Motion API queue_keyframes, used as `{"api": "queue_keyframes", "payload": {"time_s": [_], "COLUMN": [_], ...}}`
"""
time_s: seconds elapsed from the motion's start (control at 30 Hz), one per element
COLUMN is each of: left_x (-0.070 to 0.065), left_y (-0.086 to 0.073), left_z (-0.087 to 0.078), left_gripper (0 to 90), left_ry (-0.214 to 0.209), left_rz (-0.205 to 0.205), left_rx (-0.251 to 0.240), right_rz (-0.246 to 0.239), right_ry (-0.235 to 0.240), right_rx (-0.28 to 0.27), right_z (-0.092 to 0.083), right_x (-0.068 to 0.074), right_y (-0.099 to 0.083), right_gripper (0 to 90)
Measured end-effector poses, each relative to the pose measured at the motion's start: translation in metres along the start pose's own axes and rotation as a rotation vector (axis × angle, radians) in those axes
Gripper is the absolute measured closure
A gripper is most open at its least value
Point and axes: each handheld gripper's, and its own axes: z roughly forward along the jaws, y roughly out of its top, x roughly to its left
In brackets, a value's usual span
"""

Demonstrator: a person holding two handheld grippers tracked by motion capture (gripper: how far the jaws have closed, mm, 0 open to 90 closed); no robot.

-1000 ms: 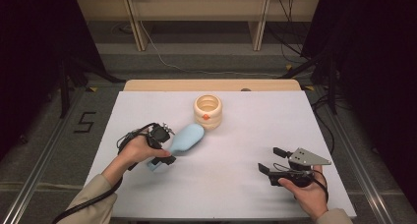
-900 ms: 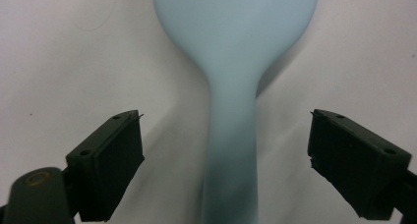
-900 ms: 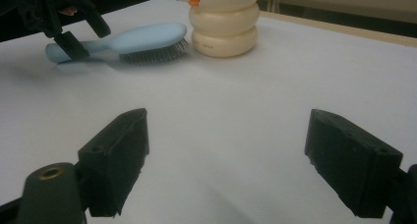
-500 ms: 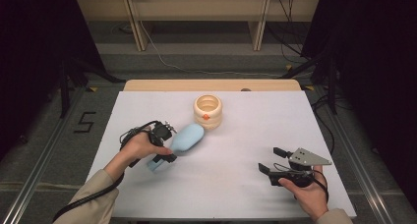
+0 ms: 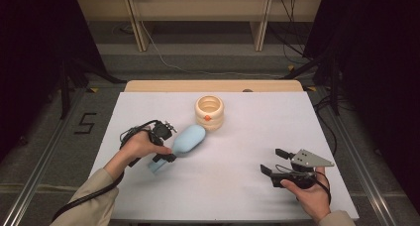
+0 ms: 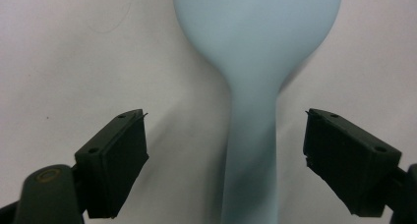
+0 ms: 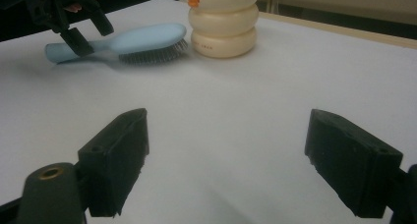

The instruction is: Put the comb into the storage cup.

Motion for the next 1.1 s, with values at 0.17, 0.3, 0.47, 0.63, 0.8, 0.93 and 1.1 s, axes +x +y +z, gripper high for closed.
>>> {"api": "queue_keyframes", "payload": {"time_s": [0.17, 0.3, 0.47, 0.63, 0.8, 0.93, 1.1], "left_x": [0.0, 0.0, -0.001, -0.003, -0.002, -0.001, 0.001], "left_y": [0.003, 0.007, 0.012, 0.016, 0.018, 0.019, 0.019], "left_z": [0.001, 0.002, 0.006, 0.008, 0.01, 0.011, 0.011], "left_gripper": [16.4, 16.4, 17.3, 22.4, 24.3, 27.3, 30.9], "left_ry": [-0.004, -0.01, -0.014, -0.03, -0.027, -0.03, -0.025], "left_rz": [0.003, 0.008, 0.019, 0.028, 0.018, 0.001, -0.007], "left_rx": [0.015, 0.023, 0.049, 0.076, 0.096, 0.114, 0.126], "right_rz": [0.001, 0.005, 0.001, 0.001, 0.001, 0.001, 0.004], "right_ry": [0.002, -0.002, -0.001, 0.001, 0.0, 0.001, 0.0], "right_rx": [0.0, 0.0, -0.001, -0.001, -0.002, 0.0, 0.0], "right_z": [0.0, 0.0, 0.0, 0.0, 0.0, 0.0, 0.0], "right_x": [0.0, 0.0, 0.0, 0.0, 0.0, 0.0, 0.0], "right_y": [0.0, 0.0, 0.0, 0.0, 0.0, 0.0, 0.0], "right_gripper": [17.5, 17.5, 17.5, 17.5, 17.5, 17.6, 17.6]}}
